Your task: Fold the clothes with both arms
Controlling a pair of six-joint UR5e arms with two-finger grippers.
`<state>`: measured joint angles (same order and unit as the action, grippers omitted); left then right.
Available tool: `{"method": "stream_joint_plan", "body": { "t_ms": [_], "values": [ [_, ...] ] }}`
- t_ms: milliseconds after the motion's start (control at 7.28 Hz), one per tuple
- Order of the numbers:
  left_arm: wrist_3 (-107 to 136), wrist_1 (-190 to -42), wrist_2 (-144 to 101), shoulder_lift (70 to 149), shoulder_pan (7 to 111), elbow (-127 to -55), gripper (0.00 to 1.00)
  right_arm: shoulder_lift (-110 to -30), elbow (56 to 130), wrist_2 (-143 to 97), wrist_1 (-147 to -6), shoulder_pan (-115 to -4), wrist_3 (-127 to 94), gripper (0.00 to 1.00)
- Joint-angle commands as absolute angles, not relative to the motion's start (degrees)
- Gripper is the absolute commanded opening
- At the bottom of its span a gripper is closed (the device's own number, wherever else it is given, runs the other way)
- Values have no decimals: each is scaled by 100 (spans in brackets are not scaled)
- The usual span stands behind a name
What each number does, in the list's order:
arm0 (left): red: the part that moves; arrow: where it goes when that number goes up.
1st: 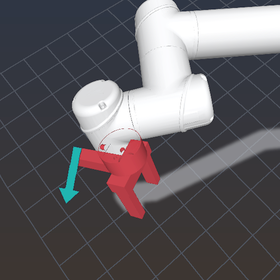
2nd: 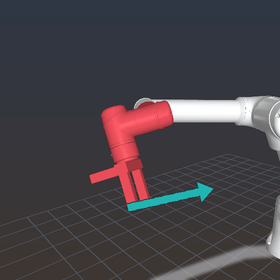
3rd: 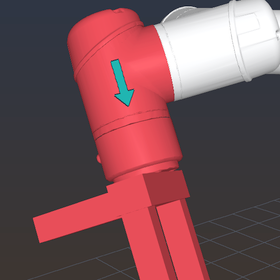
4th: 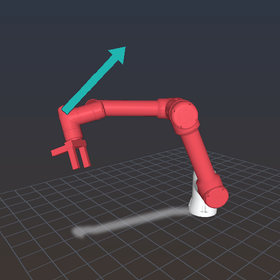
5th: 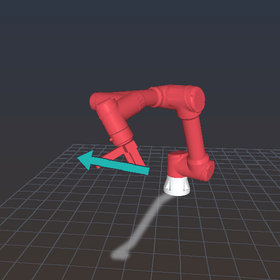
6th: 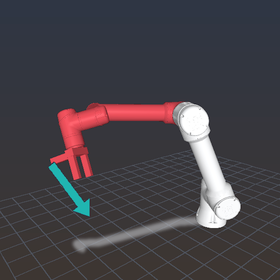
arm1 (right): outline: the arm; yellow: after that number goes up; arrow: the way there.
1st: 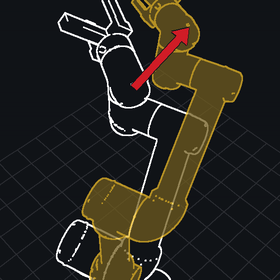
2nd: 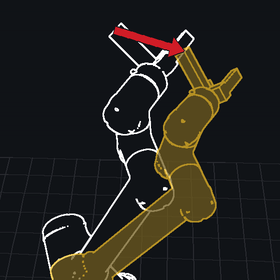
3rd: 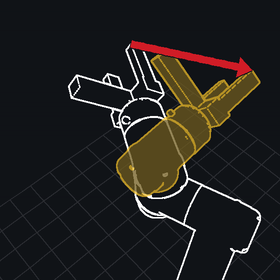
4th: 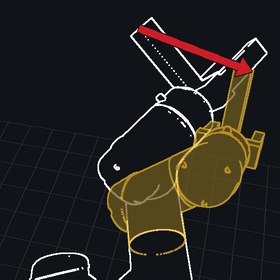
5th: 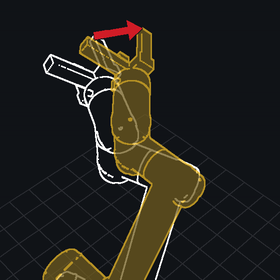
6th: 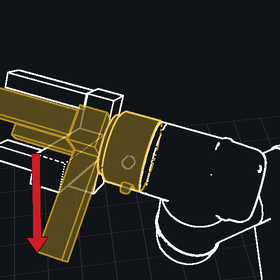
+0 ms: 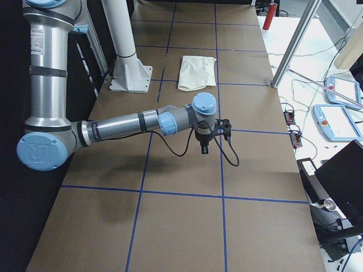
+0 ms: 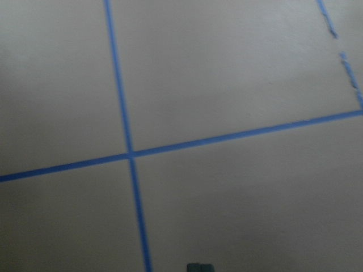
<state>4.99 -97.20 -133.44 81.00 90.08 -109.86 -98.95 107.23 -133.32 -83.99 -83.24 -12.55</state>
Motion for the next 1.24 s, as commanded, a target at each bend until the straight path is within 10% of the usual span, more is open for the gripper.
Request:
{"method": "stream_joint_plan", "body": {
  "t_ms": [0, 1100],
  "values": [
    [448, -9448, -13359, 7955, 9053, -11004, 100, -10178, 10731, -13333, -8673, -8780, -800, 100],
    [483, -9038, -13650, 7400, 9044, -11118, 100, -10063, 10635, -13324, -9422, -8613, -167, 100]
  ]
}}
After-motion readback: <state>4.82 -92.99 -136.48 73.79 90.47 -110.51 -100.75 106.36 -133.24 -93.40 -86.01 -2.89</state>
